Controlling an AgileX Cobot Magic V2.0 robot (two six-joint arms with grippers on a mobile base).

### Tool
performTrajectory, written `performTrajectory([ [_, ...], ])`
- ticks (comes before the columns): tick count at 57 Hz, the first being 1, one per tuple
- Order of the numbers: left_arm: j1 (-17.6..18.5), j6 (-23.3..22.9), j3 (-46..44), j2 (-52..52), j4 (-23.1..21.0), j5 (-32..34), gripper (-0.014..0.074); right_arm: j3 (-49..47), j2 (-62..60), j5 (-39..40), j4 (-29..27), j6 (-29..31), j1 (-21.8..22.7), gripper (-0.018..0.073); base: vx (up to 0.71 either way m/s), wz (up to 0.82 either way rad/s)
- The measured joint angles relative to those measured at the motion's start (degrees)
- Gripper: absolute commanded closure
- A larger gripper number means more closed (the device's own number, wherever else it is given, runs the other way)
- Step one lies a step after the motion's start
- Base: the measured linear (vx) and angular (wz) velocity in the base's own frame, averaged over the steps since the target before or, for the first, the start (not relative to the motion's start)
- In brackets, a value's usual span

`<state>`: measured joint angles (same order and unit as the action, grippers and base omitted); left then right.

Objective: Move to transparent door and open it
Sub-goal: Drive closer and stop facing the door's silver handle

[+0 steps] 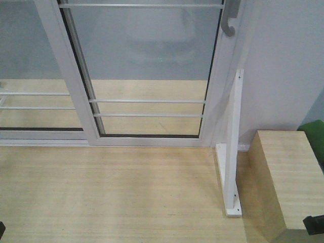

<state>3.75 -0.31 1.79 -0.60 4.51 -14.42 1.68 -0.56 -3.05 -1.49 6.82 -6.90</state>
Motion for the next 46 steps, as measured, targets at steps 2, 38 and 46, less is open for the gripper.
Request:
performTrajectory([
  [2, 0.0, 0.0, 0.0, 0.0, 0.0, 0.0, 0.0603, 0.0, 0.0, 0.0, 0.0, 0.0, 0.0, 0.0568, 0.38, 0.27],
  [38, 0.0, 0.0, 0.0, 0.0, 0.0, 0.0, 0.0603, 0.0, 0.0, 0.0, 0.0, 0.0, 0.0, 0.0568, 0.31, 0.01],
  [46, 0.0, 0.3, 0.0, 0.0, 0.0, 0.0, 0.0603, 0.0, 0.0, 0.0, 0.0, 0.0, 0.0, 0.0568, 0.17, -0.07],
])
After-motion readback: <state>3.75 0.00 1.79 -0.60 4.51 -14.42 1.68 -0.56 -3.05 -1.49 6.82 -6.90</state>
